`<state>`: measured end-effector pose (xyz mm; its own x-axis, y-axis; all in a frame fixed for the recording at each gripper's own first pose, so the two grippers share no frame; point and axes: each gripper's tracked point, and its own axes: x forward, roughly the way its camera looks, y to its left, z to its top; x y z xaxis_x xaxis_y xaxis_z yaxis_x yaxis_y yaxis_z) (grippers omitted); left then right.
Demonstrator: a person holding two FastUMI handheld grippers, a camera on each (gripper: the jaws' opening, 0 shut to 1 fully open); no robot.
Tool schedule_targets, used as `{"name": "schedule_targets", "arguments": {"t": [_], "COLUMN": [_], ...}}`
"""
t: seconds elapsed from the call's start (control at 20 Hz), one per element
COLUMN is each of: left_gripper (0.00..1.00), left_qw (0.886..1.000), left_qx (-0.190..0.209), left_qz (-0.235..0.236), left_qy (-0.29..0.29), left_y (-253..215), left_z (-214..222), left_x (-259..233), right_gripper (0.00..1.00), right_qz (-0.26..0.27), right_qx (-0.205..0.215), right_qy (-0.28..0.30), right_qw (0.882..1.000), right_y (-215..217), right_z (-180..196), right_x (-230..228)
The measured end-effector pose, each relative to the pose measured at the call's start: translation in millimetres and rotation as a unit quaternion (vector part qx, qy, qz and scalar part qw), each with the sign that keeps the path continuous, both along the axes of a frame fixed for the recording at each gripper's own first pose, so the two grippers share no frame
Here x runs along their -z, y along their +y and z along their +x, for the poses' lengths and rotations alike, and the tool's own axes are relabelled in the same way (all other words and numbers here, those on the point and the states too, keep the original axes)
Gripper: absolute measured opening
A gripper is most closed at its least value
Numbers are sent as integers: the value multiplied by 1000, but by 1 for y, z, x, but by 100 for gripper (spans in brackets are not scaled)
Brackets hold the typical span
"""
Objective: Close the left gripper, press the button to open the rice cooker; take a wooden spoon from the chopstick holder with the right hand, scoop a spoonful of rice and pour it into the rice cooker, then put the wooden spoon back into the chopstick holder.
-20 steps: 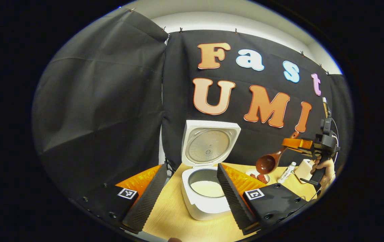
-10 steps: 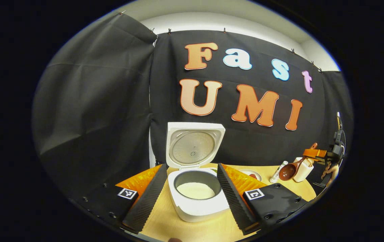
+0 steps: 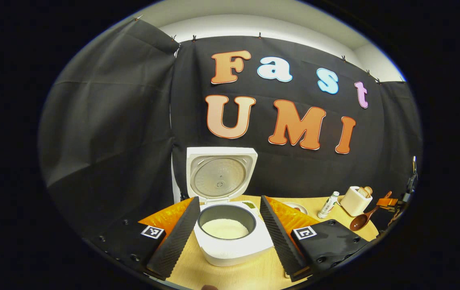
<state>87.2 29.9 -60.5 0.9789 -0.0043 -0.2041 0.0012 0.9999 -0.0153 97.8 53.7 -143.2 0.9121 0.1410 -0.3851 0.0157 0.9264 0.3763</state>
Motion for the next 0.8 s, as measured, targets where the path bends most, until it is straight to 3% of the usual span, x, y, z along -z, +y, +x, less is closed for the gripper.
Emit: {"name": "schedule_targets", "arguments": {"t": [0.35,0.8], "left_gripper": [100,100], "left_qw": [1000,1000], "left_qx": [7,5], "left_qz": [14,13], "left_qy": [4,5], "left_y": [-16,-23], "left_z": [-6,-19], "left_x": [1,-1], "right_gripper": [1,1], "right_qz": [6,39], "right_qx": [47,77], "right_qy": [34,62], "right_qw": [998,994], "right_y": [-53,-66], "right_z": [-26,-25], "right_x": [48,113]}}
